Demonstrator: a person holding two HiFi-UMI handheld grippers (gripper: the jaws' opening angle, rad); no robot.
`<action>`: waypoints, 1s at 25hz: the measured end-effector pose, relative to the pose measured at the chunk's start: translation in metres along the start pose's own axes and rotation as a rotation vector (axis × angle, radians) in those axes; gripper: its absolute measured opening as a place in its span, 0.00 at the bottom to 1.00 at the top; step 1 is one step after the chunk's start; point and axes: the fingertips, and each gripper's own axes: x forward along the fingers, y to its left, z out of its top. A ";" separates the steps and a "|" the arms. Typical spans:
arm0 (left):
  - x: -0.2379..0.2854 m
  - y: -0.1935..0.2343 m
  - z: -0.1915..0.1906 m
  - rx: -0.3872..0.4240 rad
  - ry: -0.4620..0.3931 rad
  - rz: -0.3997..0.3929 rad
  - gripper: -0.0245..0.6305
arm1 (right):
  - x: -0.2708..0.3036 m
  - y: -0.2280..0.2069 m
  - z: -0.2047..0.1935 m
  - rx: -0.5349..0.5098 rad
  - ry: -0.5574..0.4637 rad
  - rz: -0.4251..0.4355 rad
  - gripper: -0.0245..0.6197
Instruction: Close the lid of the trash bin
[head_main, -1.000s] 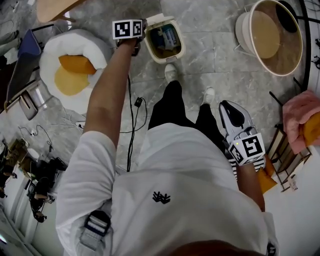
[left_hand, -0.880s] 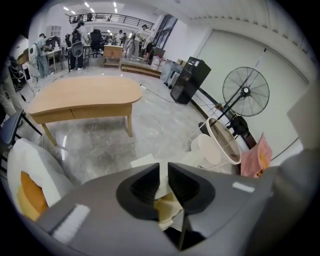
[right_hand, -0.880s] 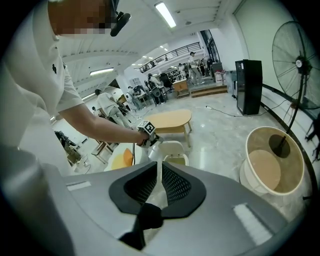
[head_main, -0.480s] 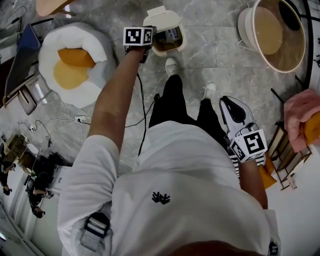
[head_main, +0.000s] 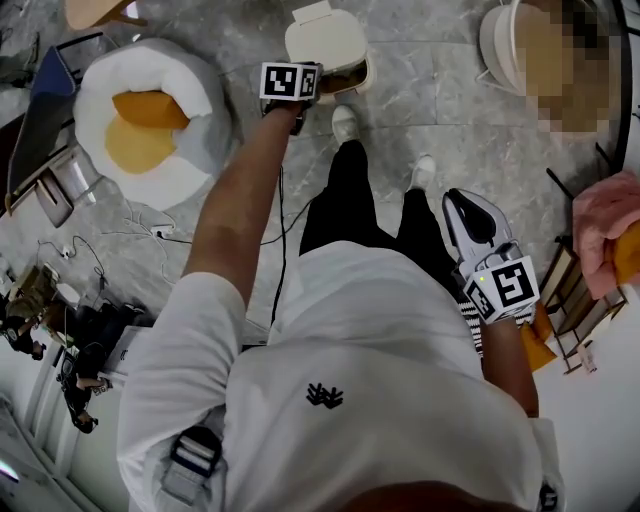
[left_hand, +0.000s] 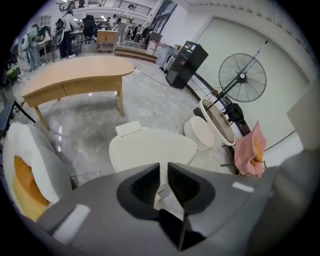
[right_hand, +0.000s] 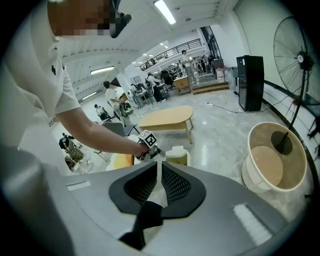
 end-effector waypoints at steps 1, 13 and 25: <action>0.003 -0.001 -0.005 0.002 0.009 -0.001 0.19 | 0.000 0.000 -0.001 0.003 0.002 0.000 0.08; 0.043 -0.005 -0.049 0.011 0.094 -0.022 0.19 | 0.011 -0.004 -0.016 0.025 0.042 -0.009 0.08; 0.085 -0.001 -0.084 0.028 0.164 -0.033 0.19 | 0.023 -0.010 -0.035 0.061 0.092 -0.030 0.08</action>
